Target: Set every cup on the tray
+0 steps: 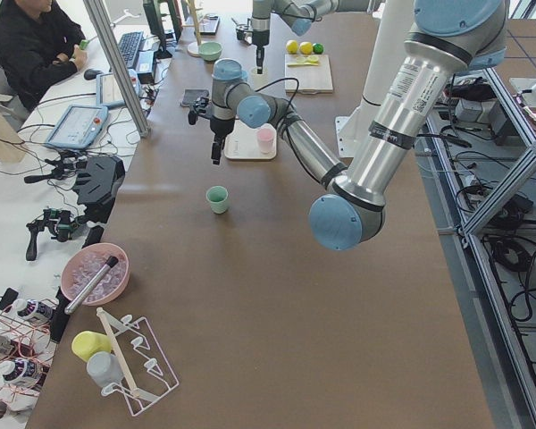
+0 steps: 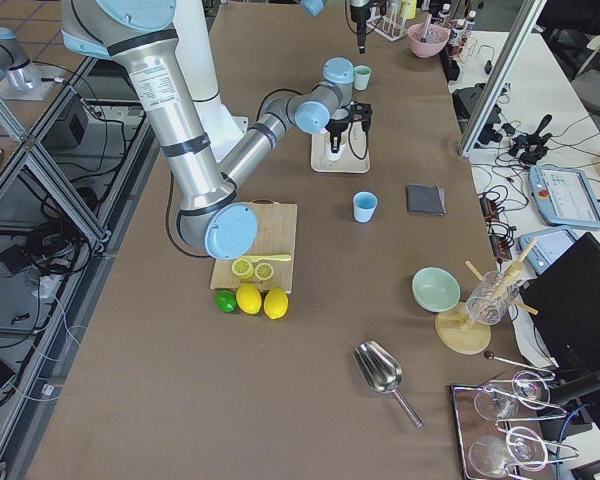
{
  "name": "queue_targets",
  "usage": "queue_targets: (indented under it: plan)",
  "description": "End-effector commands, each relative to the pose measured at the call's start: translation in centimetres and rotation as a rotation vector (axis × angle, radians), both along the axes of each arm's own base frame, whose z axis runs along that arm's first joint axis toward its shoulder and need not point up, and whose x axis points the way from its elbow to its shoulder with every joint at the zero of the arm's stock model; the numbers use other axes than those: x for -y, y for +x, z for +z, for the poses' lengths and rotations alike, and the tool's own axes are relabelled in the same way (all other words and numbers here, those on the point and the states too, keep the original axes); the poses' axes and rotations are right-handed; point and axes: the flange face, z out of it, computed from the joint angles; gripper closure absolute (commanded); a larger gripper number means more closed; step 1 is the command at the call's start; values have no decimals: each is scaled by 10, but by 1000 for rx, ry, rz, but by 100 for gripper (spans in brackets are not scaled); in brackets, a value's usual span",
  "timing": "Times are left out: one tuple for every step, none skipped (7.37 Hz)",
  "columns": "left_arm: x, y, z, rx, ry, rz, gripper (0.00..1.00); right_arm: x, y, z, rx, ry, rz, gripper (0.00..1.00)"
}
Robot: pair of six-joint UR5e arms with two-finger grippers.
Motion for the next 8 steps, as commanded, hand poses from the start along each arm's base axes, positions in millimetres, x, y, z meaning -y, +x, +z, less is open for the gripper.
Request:
queue_targets:
  plan:
    - [13, -9, 15, 14, -10, 8, 2, -4, -56, -15, -26, -3, 7, 100]
    - [21, -13, 24, 22, -6, 11, 2, 5, -79, -13, -49, -16, 13, 100]
    - [27, -11, 32, 20, -2, 8, 2, 2, -95, -7, -68, -25, 18, 100]
    - [32, -12, 36, 21, -3, 3, 2, -2, -100, -5, -71, -30, 12, 100]
    - [33, -12, 38, 23, -7, 1, 2, -2, -104, -2, -78, -31, 11, 100]
    - [34, -11, 40, 22, -6, 1, 2, -6, -110, 1, -77, -27, 3, 100]
    - [35, -11, 39, 22, -6, 1, 2, -9, -116, 4, -85, -26, -2, 100]
    - [36, -10, 42, 26, -11, 1, 2, -12, -119, 3, -84, -25, -8, 100]
